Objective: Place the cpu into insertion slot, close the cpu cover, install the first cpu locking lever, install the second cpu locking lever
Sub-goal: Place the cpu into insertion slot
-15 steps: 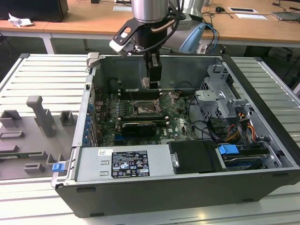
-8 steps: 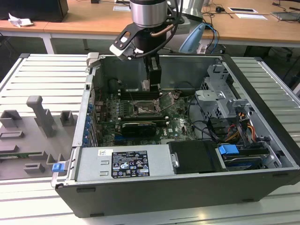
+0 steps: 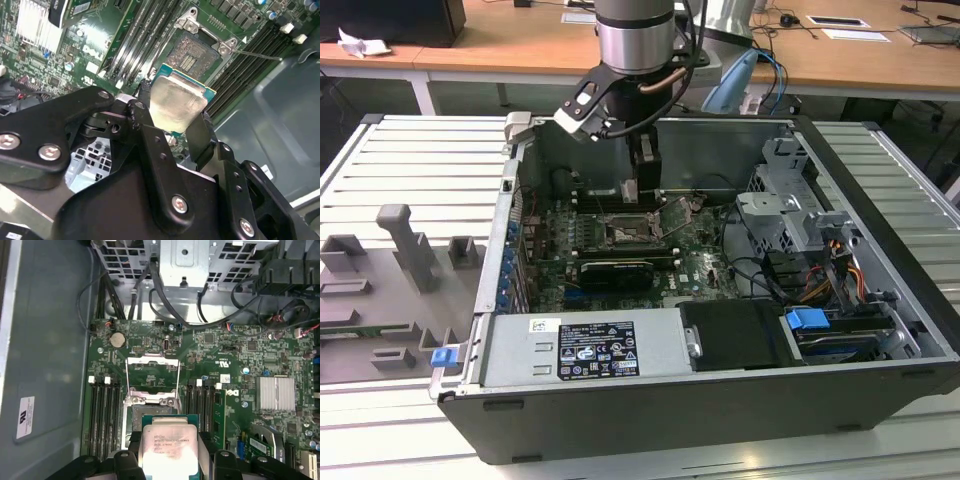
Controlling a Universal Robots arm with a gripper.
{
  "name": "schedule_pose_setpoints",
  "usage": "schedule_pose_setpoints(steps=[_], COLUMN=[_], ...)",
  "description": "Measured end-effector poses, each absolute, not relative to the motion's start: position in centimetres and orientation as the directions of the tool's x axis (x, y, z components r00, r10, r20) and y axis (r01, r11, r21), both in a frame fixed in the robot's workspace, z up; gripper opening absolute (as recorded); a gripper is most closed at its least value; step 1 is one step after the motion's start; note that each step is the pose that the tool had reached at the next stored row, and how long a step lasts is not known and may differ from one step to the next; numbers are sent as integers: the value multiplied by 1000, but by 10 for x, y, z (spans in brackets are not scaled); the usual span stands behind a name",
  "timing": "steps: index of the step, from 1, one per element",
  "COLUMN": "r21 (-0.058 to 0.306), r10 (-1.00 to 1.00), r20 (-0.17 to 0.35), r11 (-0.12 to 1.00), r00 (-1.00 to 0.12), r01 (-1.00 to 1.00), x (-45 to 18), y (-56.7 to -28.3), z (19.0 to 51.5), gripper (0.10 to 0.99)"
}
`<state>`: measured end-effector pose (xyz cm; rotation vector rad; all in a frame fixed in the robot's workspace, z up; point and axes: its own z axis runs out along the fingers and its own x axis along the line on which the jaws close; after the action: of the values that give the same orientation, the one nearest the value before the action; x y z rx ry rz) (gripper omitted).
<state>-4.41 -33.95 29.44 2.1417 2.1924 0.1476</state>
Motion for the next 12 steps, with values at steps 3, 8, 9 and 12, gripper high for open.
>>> schedule_pose_setpoints(steps=[3,8,9,12], r21=[120,121,121,122], r10=[1000,1000,1000,1000], r20=[15,15,15,15], r11=[-9,-11,-11,-11], r00=[8,10,10,10], r01=[993,993,993,993], x=[-44,-44,-44,-44], y=[-339,-340,-340,-340], z=[290,287,287,285], gripper=[529,529,529,529])
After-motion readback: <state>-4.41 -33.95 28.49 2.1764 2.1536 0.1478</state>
